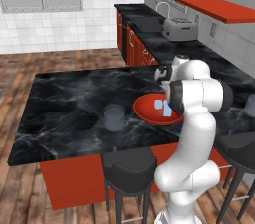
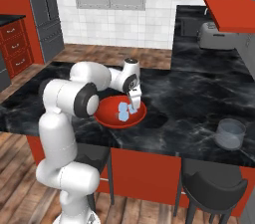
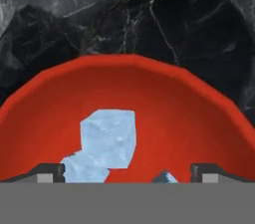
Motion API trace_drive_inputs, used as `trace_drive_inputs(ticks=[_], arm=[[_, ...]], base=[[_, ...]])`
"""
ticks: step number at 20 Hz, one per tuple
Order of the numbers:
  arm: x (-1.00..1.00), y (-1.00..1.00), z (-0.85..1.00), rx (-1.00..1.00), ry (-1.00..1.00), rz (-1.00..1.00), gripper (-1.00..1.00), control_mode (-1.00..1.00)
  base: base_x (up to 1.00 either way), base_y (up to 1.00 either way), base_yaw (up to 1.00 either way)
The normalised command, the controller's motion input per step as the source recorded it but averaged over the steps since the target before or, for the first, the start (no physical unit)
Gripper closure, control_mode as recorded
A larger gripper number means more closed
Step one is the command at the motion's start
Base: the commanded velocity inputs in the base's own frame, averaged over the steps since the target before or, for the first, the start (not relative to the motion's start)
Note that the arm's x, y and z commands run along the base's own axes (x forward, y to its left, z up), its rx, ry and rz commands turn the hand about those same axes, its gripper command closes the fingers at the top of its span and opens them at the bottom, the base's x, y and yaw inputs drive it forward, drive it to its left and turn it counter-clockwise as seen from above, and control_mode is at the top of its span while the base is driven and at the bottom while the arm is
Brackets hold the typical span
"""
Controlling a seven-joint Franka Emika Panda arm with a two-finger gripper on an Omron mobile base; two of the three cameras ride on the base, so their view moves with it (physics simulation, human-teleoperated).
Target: There are four ice cubes in the ice bowl. Place two ice cubes in each glass of water.
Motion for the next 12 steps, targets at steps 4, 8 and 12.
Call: trace_drive_inputs(ticks=[4,8,12], arm=[[0.07,0.00,-0.50,0.00,0.00,0.00,-1.00,-1.00],[0.29,0.00,-0.32,0.00,0.00,0.00,-1.00,-1.00],[0.11,0.00,-0.02,0.00,0.03,0.00,-1.00,-1.00]], base=[[0.00,0.00,0.00],[0.00,0.00,0.00],[0.00,0.00,0.00]])
